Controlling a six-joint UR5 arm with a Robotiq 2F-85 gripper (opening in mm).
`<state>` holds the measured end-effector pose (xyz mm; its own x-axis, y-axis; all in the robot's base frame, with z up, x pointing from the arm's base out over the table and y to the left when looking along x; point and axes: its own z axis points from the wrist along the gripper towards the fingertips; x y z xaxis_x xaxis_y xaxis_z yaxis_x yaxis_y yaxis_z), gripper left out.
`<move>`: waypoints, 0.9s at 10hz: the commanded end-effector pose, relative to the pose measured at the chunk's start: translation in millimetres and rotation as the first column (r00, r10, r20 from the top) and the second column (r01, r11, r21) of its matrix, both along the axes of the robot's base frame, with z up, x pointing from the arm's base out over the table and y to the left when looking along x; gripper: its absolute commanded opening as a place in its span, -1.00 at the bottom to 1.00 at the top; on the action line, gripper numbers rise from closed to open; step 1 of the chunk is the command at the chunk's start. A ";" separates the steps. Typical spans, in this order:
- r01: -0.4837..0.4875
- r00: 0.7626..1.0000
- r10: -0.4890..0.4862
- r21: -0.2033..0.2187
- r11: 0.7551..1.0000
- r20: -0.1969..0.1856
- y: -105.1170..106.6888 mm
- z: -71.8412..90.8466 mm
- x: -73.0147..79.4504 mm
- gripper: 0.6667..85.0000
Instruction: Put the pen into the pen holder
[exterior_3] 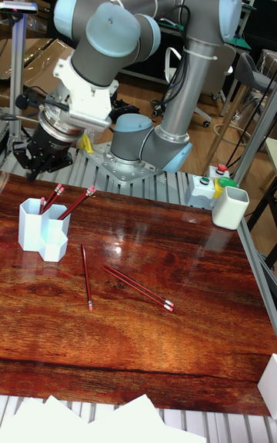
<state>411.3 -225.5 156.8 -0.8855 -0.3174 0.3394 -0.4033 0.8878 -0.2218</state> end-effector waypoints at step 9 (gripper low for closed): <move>-0.091 0.995 0.095 0.146 0.985 -0.019 29.2 -7.9 0.1 -0.99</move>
